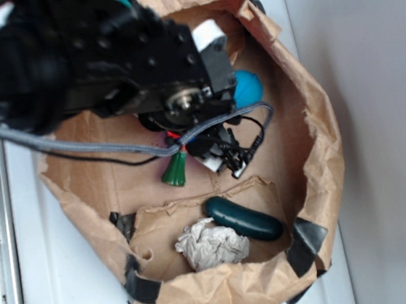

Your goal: Grab the carrot.

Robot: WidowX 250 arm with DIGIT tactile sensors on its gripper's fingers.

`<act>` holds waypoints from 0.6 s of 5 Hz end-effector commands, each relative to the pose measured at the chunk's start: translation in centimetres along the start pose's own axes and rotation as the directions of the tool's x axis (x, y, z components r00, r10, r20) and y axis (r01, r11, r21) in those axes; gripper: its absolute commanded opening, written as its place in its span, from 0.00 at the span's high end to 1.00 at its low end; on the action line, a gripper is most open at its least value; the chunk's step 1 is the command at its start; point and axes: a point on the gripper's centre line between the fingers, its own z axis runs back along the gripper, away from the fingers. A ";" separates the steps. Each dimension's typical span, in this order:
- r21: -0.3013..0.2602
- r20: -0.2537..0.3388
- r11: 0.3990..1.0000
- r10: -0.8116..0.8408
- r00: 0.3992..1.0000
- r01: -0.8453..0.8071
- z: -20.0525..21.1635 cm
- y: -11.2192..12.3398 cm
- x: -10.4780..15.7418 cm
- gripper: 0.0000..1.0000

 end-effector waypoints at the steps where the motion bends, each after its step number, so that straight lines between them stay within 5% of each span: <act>1: -0.077 0.061 0.994 -0.075 0.995 0.080 8.6 -1.9 0.7 1.00; 2: -0.052 0.108 0.993 -0.098 0.989 0.104 10.2 -2.4 0.0 1.00; 3: -0.101 0.120 0.988 -0.107 0.987 0.120 11.4 -2.8 0.0 1.00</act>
